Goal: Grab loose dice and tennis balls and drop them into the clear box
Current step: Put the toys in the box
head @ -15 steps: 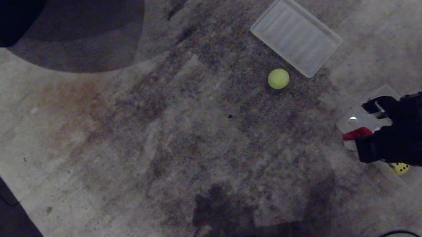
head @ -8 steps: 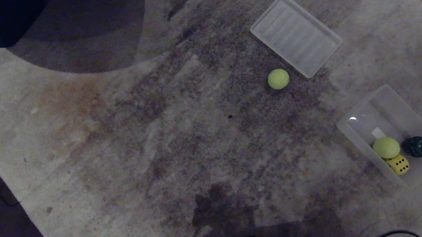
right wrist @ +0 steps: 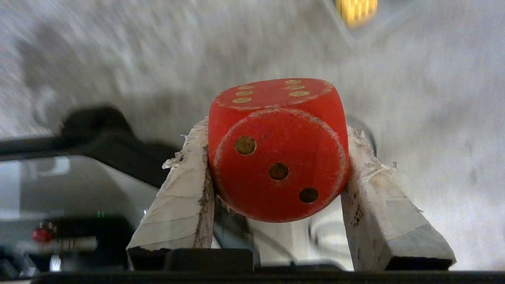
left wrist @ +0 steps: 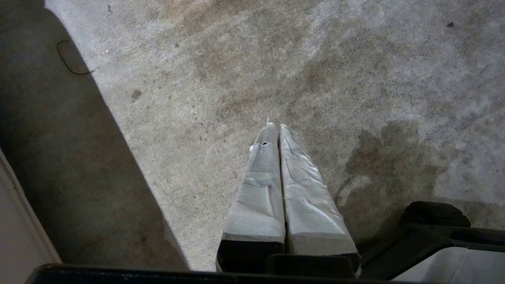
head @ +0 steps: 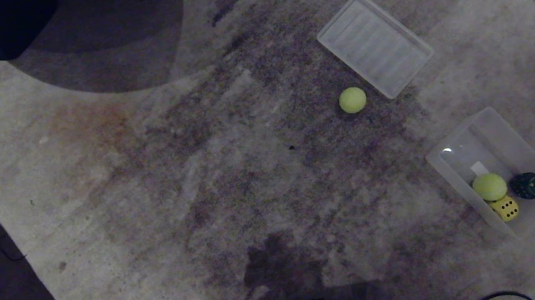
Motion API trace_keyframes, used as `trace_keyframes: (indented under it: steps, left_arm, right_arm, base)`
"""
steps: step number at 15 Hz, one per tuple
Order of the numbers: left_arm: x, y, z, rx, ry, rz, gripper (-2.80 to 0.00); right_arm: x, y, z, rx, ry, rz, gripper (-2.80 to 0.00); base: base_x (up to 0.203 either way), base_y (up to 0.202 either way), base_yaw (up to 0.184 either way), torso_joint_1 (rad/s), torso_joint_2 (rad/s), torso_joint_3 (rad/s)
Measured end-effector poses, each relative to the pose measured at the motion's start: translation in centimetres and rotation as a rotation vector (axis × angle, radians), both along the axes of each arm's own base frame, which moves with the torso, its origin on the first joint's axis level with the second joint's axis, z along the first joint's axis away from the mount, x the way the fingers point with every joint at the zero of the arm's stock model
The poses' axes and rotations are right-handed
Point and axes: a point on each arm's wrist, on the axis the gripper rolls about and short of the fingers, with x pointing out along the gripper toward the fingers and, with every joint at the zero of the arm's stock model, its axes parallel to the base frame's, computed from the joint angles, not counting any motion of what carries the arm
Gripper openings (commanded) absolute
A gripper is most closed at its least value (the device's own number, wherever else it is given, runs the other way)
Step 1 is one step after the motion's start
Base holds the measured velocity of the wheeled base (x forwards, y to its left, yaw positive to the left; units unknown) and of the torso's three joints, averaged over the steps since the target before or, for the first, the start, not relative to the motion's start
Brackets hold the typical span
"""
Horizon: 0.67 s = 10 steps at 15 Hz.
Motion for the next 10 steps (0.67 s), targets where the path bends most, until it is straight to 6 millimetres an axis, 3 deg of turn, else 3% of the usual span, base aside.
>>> trace_keyframes:
  steps: [4,10]
  left_arm:
    - [0.0,0.0,0.0,0.000,0.000,0.000,-2.80]
    - [0.0,0.0,0.0,0.000,0.000,-0.001,-2.80]
  right_arm:
    - [-1.3,0.0,-0.8,-0.003,-0.138,0.022,-2.80]
    - [-1.6,0.0,-1.1,0.000,-0.170,0.023,-2.80]
  base:
    - [0.000,0.000,0.000,0.000,0.00,0.000]
    - [0.000,0.000,0.000,0.000,0.00,0.000]
